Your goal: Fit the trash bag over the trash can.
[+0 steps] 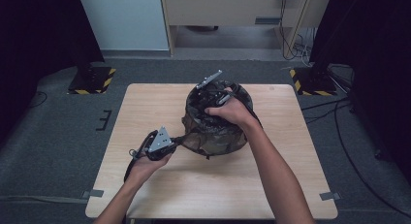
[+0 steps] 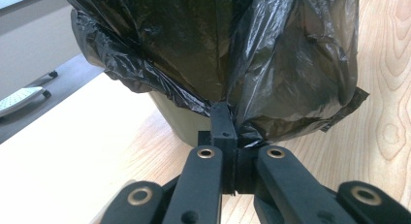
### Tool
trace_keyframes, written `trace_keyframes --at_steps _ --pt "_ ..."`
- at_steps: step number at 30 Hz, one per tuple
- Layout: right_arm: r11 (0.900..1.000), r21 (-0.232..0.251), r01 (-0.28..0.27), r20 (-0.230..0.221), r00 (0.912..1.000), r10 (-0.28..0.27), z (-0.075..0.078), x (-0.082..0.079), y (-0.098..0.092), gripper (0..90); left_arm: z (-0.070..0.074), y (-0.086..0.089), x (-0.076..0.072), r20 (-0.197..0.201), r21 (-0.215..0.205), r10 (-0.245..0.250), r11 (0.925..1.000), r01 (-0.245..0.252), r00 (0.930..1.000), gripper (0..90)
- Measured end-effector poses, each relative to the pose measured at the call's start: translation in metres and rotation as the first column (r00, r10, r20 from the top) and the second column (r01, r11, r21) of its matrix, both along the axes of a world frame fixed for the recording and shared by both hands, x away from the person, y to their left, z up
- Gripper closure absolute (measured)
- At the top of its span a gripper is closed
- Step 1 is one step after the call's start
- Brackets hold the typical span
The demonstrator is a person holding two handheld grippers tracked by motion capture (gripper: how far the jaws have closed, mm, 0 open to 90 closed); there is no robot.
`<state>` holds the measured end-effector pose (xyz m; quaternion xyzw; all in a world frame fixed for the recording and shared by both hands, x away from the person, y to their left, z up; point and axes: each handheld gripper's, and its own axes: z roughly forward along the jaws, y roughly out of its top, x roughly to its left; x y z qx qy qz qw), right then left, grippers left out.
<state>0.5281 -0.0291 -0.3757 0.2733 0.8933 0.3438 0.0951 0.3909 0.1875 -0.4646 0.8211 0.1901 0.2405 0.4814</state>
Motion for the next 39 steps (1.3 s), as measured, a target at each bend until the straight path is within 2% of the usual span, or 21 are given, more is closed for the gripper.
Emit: trace_keyframes --at_steps 9,12,14,17,22,24,26,29,33,35,39 --pt "0.998 -0.05 -0.024 0.0 0.9997 0.024 -0.005 0.001 0.004 52.3 0.0 0.001 0.0 -0.001 -0.003 -0.001 1.0 0.001 1.0 90.0" --pt "0.998 -0.068 -0.01 -0.013 0.9999 0.009 -0.007 0.002 0.005 49.0 0.0 0.001 -0.001 -0.003 -0.007 -0.001 1.0 0.001 1.0 90.0" --pt "0.996 -0.084 0.007 -0.003 1.0 -0.008 -0.008 0.003 0.005 46.9 0.0 0.002 -0.001 -0.004 -0.008 -0.004 1.0 0.004 1.0 90.0" --pt "0.996 -0.089 0.027 -0.006 0.9996 -0.027 -0.007 0.004 0.002 50.6 0.0 0.002 -0.001 -0.007 -0.009 -0.004 1.0 0.004 1.0 90.0" --pt "0.994 -0.112 0.018 -0.015 0.9997 -0.019 -0.006 0.004 -0.002 58.4 -0.001 0.004 -0.001 -0.01 -0.005 -0.001 1.0 0.001 1.0 90.0" --pt "0.992 -0.123 0.018 -0.029 0.9993 -0.022 -0.007 0.004 -0.002 58.6 -0.002 0.004 -0.001 -0.012 -0.009 0.002 1.0 -0.002 0.9999 90.0" --pt "0.989 -0.145 0.011 -0.034 0.9993 -0.017 -0.01 0.004 0.0 55.7 -0.002 0.005 -0.001 -0.015 -0.011 0.004 0.9999 -0.004 0.9999 90.0" --pt "0.985 -0.171 0.006 -0.051 0.9986 -0.015 -0.014 0.004 0.004 46.1 -0.002 0.007 -0.002 -0.017 -0.021 0.01 0.9997 -0.01 0.9998 89.7" --pt "0.984 -0.176 -0.011 -0.051 0.9987 0.002 -0.017 0.003 0.007 35.0 -0.002 0.008 -0.004 -0.01 -0.024 0.024 0.9994 -0.024 0.9997 78.6" --pt "0.983 -0.184 -0.013 -0.039 0.9992 0.006 -0.018 0.003 0.009 30.5 -0.002 0.009 -0.005 -0.012 -0.031 0.04 0.9987 -0.041 0.9991 67.4" --pt "0.982 -0.188 -0.003 -0.024 0.9997 -0.001 -0.019 0.003 0.01 23.7 -0.004 0.01 -0.007 -0.029 -0.034 0.043 0.9984 -0.044 0.9986 50.0"
